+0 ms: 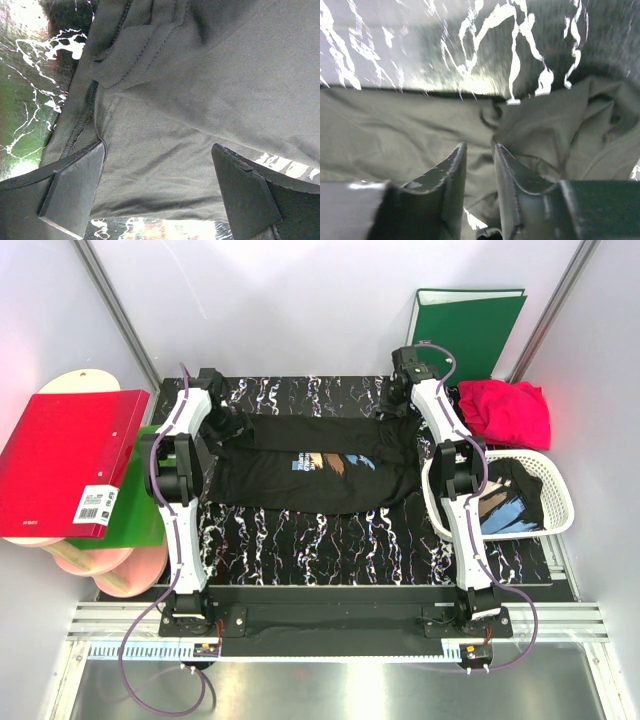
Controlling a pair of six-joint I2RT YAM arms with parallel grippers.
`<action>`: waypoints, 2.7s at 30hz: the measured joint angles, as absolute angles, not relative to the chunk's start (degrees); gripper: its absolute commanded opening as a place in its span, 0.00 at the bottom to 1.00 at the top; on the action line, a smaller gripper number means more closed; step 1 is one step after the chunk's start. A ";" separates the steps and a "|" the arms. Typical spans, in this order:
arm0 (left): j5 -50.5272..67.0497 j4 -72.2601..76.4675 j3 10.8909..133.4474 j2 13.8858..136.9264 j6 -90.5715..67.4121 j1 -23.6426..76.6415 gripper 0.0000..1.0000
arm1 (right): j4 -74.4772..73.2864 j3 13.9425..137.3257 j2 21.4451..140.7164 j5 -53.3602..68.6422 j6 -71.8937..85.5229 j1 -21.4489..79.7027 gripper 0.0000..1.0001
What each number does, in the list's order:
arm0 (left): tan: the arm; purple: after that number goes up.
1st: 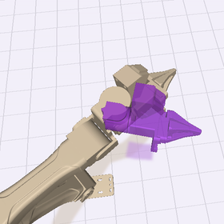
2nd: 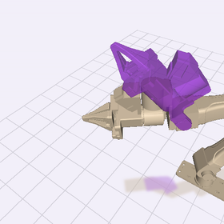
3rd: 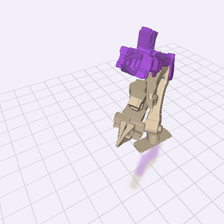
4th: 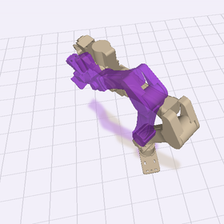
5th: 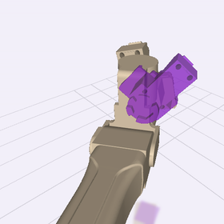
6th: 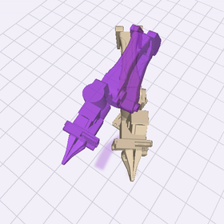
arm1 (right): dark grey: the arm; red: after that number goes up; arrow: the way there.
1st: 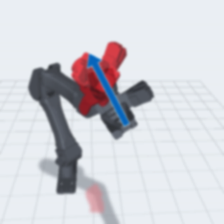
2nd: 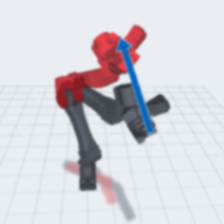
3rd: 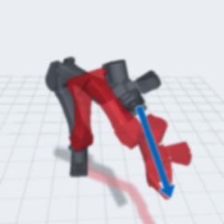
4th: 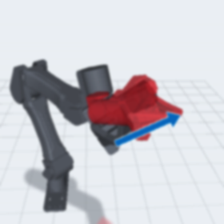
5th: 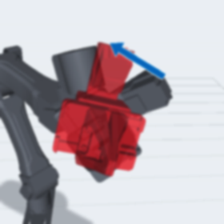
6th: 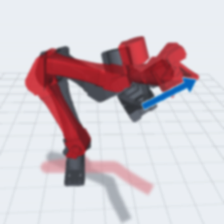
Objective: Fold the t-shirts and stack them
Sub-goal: Fold the flattened tshirt in 1/3 of the way
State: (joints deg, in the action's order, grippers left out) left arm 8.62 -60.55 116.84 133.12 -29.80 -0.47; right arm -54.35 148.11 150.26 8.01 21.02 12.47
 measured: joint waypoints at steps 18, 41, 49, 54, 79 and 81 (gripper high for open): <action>8.82 -60.51 116.84 133.12 -29.78 -0.51 0.94 | -61.87 147.22 150.41 -5.45 20.05 12.75 0.00; 9.08 -60.49 116.68 133.12 -28.95 -0.51 0.86 | -61.14 146.08 149.82 -30.35 17.08 12.86 0.00; 12.62 -58.98 116.62 133.12 -28.53 -0.51 0.00 | -56.34 143.81 141.49 -12.23 17.21 13.10 0.00; 13.15 -58.28 116.33 133.12 -28.53 -0.49 0.00 | -54.19 141.14 137.78 -6.11 17.52 14.00 0.00; 16.58 -52.88 122.02 139.59 -28.97 -1.08 0.00 | -53.41 137.69 148.03 -6.11 19.22 15.03 0.00; 16.34 -53.41 122.15 140.77 -29.71 -1.08 0.00 | -53.41 137.69 148.03 -8.05 19.05 15.03 0.00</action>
